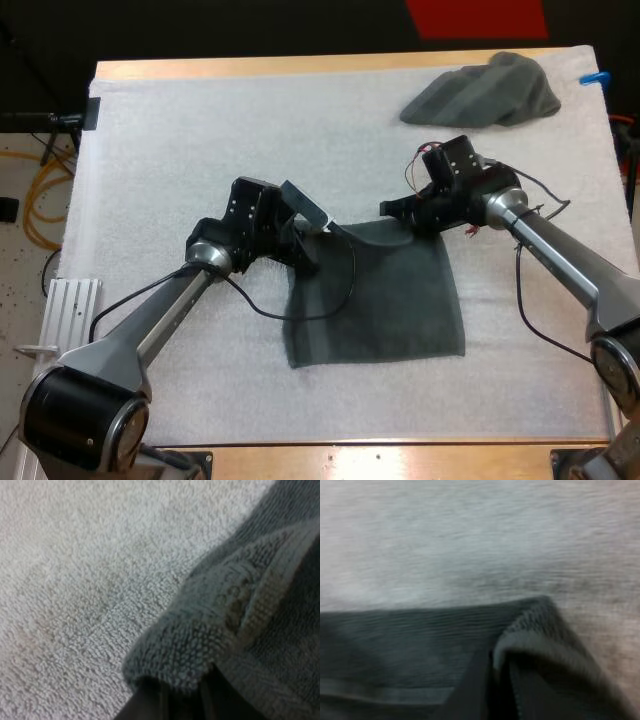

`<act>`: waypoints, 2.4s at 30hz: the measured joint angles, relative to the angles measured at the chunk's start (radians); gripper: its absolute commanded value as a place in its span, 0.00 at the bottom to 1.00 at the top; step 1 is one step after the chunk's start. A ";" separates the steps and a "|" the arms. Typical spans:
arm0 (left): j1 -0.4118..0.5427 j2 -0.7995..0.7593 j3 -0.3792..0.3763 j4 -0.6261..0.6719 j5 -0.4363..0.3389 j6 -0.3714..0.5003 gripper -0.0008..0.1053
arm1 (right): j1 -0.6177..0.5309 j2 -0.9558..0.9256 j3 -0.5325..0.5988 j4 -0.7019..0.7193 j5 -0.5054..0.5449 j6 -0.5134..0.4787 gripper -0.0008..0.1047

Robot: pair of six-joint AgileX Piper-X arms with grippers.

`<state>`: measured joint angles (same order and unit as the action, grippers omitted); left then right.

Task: Pick towel from pile fold and stack

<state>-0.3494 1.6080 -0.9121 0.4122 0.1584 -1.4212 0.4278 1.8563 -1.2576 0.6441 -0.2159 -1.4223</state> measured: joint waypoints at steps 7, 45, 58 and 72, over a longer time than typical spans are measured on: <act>0.000 0.000 -0.001 -0.004 -0.017 0.030 0.36 | -0.044 0.011 0.000 -0.051 -0.095 0.013 0.46; 0.001 -0.792 -0.198 0.619 -0.228 -0.204 0.44 | -0.109 -0.731 0.051 0.332 -0.024 -0.253 0.58; 0.001 -0.946 -0.062 0.780 -0.076 -0.514 0.63 | -0.109 -0.994 0.423 0.433 -0.022 -0.193 0.58; 0.001 -0.944 0.314 0.593 0.111 -0.662 0.64 | -0.109 -0.732 0.713 0.218 -0.048 -0.129 0.58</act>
<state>-0.3487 0.6636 -0.5977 1.0047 0.2699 -2.0836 0.3189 1.1243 -0.5448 0.8618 -0.2638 -1.5511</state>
